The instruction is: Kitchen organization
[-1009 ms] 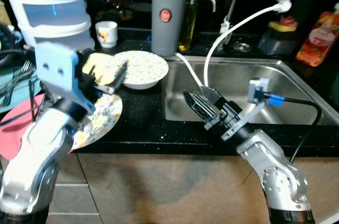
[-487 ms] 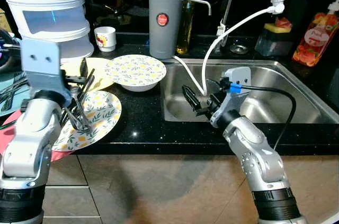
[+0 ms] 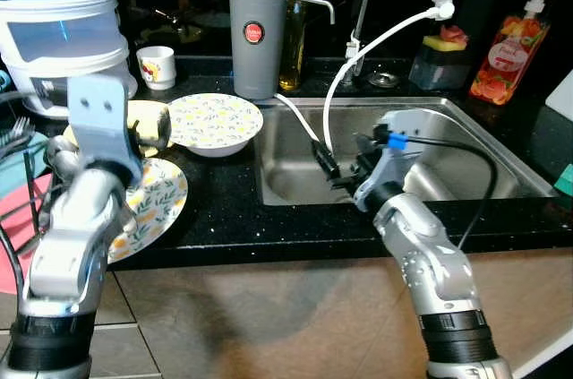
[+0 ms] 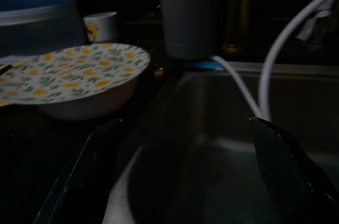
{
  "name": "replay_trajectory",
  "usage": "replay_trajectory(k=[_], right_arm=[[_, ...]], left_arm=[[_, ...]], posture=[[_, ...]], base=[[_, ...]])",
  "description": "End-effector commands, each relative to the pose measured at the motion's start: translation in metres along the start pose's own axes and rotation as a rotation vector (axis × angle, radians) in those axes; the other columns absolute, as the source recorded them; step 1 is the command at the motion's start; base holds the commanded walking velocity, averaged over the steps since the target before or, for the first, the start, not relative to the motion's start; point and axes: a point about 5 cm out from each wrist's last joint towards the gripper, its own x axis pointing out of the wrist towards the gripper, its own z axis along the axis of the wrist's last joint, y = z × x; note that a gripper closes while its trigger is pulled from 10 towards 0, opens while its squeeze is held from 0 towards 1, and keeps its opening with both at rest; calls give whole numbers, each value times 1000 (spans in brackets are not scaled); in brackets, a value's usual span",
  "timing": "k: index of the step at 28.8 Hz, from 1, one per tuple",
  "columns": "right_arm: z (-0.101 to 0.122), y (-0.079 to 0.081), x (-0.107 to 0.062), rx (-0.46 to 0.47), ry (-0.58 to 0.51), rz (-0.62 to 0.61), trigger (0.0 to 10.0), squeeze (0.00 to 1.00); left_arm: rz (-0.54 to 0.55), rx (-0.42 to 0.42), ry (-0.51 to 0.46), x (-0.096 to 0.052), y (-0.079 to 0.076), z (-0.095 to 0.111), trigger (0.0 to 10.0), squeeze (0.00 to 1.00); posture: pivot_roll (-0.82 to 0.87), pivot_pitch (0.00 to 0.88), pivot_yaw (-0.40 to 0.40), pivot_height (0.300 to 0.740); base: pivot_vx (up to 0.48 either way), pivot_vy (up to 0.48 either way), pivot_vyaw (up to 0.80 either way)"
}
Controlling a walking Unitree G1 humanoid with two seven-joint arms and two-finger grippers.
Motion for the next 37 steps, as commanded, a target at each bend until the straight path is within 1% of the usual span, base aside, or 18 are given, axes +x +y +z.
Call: replay_trajectory(k=[1, 3, 5, 6, 7, 11, 14, 15, 16, 17, 19, 25, 37], right_arm=[[0, 4, 4, -9, 7, 5, 10000, 0], [-1, 5, 5, -13, 14, 10, 10000, 0], [-4, 11, 7, -29, 26, 18, 10000, 0], [-5, 13, 8, -35, 28, 23, 10000, 0], [-5, 15, 8, -38, 29, 24, 10000, 0], [-8, 16, 5, -28, 35, 26, 10000, 0], [-11, 17, 3, -26, 45, 30, 10000, 0], [-11, 18, 3, -27, 46, 37, 10000, 0], [-11, 18, 3, -28, 46, 41, 10000, 0], [-11, 19, 3, -32, 45, 45, 10000, 0], [-11, 19, 3, -32, 45, 45, 10000, 0], [-10, 25, 6, -41, 39, 58, 10000, 0], [-12, 26, 4, -38, 37, 54, 10000, 0]], left_arm=[[-1, 9, -6, -4, 2, 2, 10000, 0], [1, 16, -7, -4, 2, 3, 10000, 0], [29, 23, -12, -5, 8, 3, 10000, 0], [42, 21, -17, -6, 10, 4, 10000, 31], [49, 18, -20, -7, 11, 4, 10000, 1000], [35, 8, -26, -8, 10, 7, 10000, 1000], [47, 16, -14, -9, 13, 7, 10000, 1000], [39, 25, -11, -9, 13, 6, 10000, 251], [32, 32, -9, -9, 13, 6, 10000, 251], [26, 37, -9, -8, 13, 7, 10000, 0], [26, 37, -9, -8, 13, 7, 10000, 0], [9, 74, -16, -3, 15, 9, 10000, 0], [-10, 75, -14, -4, 13, 8, 10000, 0]], posture=[[25, 35, 5, 740], [25, 36, 5, 740], [22, 48, 11, 740], [25, 54, 12, 740], [25, 54, 12, 740], [36, 59, 7, 740], [38, 64, 11, 740], [40, 64, 10, 740], [41, 64, 11, 740], [44, 65, 11, 740], [44, 65, 11, 740], [51, 69, 14, 740], [54, 56, 22, 740]], base=[[0, 0, 0], [0, 0, 0], [0, 0, 0], [0, 0, 0], [0, 0, 0], [0, 0, 0], [0, 0, 0], [0, 0, 0], [0, 0, 0], [0, 0, 0], [0, 0, 0], [0, 0, 0], [0, 0, 0]])
